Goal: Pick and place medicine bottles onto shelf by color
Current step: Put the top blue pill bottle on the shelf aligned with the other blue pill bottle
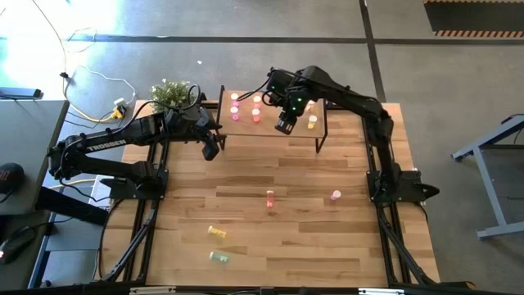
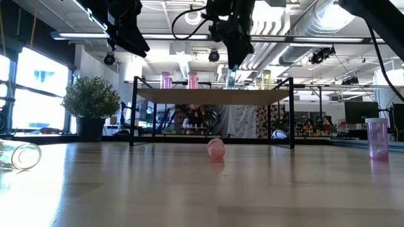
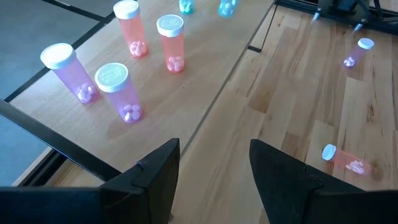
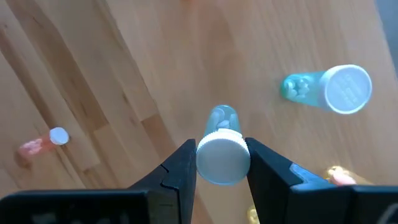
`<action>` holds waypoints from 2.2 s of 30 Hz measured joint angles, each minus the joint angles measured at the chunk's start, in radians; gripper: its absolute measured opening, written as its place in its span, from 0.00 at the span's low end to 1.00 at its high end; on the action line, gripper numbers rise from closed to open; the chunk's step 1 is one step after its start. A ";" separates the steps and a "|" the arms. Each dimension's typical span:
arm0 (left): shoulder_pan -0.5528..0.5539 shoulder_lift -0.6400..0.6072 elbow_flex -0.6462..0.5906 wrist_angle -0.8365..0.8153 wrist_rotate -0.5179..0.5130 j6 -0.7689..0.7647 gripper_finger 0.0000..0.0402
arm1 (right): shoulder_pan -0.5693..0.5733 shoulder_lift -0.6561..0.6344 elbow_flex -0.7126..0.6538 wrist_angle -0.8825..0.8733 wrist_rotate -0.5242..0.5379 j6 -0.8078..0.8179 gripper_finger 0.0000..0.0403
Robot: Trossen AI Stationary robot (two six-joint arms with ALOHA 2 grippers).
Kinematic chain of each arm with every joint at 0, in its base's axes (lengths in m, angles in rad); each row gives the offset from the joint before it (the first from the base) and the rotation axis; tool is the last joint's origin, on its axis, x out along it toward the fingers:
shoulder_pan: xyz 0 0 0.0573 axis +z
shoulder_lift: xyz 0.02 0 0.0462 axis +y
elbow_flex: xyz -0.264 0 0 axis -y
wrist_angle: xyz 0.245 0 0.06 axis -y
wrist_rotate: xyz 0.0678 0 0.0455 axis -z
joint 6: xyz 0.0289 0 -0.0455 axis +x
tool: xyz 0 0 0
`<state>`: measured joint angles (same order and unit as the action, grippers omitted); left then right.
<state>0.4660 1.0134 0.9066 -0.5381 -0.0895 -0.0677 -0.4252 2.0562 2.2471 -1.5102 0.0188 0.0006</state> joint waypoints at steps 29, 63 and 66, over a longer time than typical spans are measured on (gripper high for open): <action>0.000 0.000 0.000 -0.019 0.000 0.000 0.46 | -0.013 0.027 -0.003 0.001 -0.015 -0.027 0.27; 0.000 0.000 0.000 -0.019 0.000 0.001 0.46 | -0.029 0.031 -0.004 0.006 -0.027 -0.027 0.36; 0.000 0.000 0.000 -0.019 0.000 0.001 0.46 | -0.029 0.031 -0.004 0.013 -0.008 -0.027 0.36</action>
<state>0.4660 1.0134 0.9066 -0.5575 -0.0891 -0.0669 -0.4538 2.0872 2.2433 -1.4975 0.0105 -0.0265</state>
